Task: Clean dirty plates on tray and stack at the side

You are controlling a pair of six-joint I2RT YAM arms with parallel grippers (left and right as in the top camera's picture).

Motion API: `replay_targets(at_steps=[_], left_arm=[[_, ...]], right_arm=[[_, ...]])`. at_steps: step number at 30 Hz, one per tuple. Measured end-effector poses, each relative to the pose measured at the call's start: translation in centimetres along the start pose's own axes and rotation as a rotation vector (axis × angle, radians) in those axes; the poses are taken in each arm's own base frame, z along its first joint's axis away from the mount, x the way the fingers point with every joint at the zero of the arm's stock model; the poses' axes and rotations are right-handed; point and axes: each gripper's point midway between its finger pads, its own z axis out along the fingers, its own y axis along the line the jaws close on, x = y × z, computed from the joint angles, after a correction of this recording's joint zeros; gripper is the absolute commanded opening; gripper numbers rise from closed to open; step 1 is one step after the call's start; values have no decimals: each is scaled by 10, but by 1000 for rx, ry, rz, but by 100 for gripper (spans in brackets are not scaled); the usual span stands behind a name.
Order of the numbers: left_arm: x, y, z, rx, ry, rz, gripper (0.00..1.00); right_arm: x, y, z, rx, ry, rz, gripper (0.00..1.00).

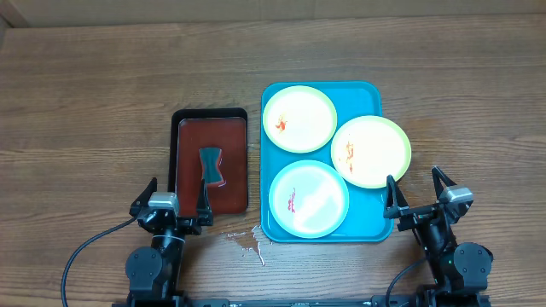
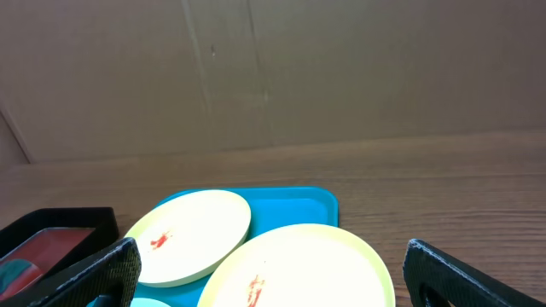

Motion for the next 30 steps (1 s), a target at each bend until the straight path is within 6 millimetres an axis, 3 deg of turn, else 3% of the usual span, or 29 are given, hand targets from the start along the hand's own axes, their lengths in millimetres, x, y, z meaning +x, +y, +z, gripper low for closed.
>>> replay_targets(at_steps=[17,23,30], left_arm=[[-1,-2,0,10,-2,-34,100],[-6,-18,-1,107,-17,-112,100],[-26,-33,-8,184,-32,-129,100]], right_arm=[[0,0,0,0,0,0,100],[-3,2,0,-12,-12,5,100],[-6,22,-4,-118,18,19,100]])
